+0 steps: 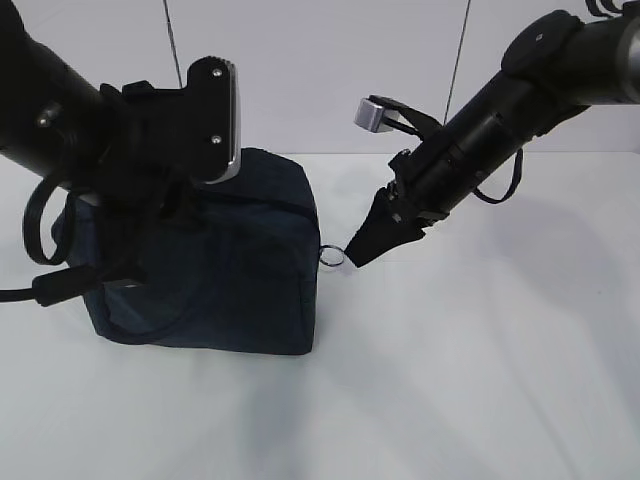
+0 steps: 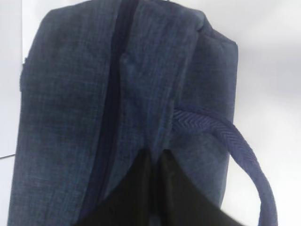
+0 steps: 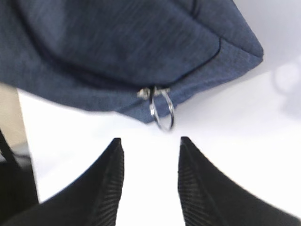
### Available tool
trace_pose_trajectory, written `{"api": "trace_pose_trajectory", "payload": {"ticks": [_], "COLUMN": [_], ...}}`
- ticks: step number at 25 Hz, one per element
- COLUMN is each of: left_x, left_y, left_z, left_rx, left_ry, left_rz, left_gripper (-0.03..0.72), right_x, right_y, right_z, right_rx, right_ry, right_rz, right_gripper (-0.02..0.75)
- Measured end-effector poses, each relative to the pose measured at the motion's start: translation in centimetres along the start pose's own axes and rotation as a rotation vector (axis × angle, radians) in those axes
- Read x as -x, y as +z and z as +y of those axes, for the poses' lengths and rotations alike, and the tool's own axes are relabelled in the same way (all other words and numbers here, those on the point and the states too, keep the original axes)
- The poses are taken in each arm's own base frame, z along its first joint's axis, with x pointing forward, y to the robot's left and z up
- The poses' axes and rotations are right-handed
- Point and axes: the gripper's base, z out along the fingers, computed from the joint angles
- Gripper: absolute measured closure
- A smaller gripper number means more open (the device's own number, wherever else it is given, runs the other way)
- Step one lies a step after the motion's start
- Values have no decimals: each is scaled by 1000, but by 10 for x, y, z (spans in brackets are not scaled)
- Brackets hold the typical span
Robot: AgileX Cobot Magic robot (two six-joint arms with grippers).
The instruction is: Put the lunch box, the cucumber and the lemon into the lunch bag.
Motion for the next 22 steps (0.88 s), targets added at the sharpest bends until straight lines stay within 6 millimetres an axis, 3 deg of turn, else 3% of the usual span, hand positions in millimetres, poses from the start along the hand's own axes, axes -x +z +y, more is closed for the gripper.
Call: {"api": "trace_pose_trajectory", "payload": {"ticks": [6,15,17,22], "left_x": [2,6,6,7], "left_y": [0,0,0,0], "left_z": [-1,-2,-2,-2], "left_rx": [-16,-30,-30,-27], "left_ry": [-44,-100,-105,-162], "left_rz": [-26,-63,-64,-73], "left_gripper": [691,687,655,401], "right_x": [-5,-5,-6,-5], "right_y": [-5,-10,-10,-13], "right_z": [-1,1,1,3], "right_rx": [-42,-59,-60,-70], "right_ry": [-188,-224,-225,-235], "right_rz": [85,106,110,112], "right_gripper": [395,365,364,361]}}
